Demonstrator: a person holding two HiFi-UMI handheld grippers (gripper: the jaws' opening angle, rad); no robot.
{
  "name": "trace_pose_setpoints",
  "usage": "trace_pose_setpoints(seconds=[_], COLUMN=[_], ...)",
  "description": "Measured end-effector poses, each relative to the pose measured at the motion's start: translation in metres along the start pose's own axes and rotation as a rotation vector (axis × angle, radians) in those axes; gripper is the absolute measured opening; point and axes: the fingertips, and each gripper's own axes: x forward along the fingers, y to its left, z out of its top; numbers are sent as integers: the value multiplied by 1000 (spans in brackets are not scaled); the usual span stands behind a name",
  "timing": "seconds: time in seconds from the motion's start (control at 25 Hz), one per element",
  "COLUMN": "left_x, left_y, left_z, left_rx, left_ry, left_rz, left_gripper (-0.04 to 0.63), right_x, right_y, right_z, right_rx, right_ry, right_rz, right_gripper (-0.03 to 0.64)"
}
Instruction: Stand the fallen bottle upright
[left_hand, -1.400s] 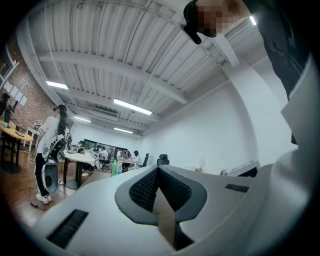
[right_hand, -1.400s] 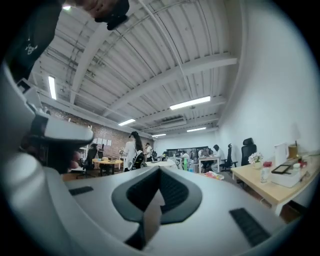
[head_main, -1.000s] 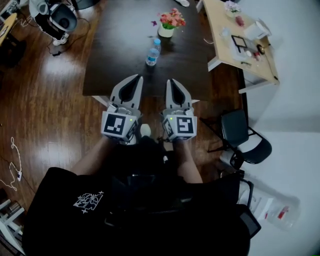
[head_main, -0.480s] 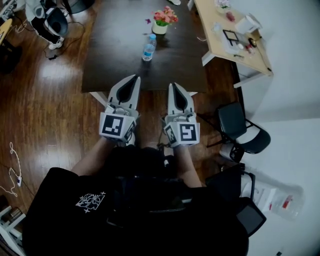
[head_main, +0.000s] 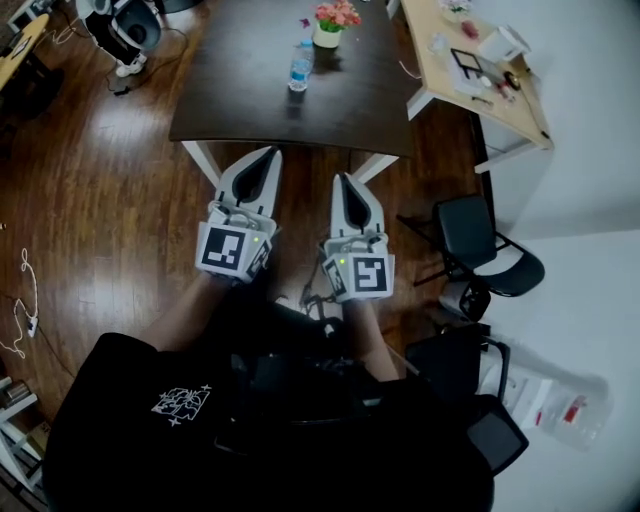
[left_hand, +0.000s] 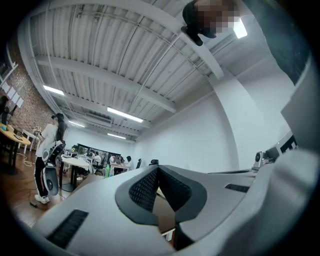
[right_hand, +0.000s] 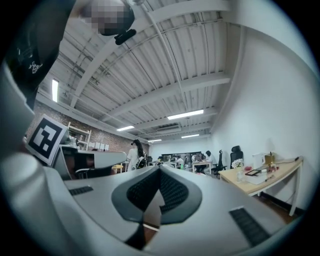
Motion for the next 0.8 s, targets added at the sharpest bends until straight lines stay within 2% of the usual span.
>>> trace_pose_setpoints(seconds=[0.24,0.4,0.8], left_x=[-65,-95,-133], left_y=[-46,-67,-82], left_z=[-5,4,32], left_rx=[-2,10,3], left_ry=[42,32,-12], left_rz=[18,22,-11], left_gripper=[-2,-2,-2], right_x=[-63,-93,-123], right_y=[22,37,73], right_z=[2,6,27], right_rx=[17,7,-3], right_ry=[-17,-22,-56], right_rz=[15,26,7], right_gripper=[12,12,12])
